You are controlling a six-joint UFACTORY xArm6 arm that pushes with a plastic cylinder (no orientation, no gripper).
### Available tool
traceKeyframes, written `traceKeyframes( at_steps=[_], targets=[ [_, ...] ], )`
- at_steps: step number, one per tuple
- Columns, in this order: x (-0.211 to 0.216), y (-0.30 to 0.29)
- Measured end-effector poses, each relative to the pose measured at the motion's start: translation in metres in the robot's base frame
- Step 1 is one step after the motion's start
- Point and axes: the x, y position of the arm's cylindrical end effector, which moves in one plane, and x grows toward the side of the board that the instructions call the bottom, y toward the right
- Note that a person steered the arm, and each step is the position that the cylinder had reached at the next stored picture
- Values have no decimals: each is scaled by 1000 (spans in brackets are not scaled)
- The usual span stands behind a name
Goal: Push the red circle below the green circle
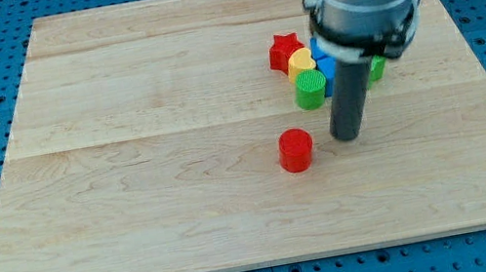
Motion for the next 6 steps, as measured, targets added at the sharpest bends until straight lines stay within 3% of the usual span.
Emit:
traceKeyframes(
  at_steps=[1, 2, 3, 4, 6],
  targets=[
    [56, -7],
    [61, -81],
    [17, -92],
    [-15, -50],
    [-10, -74]
  ],
)
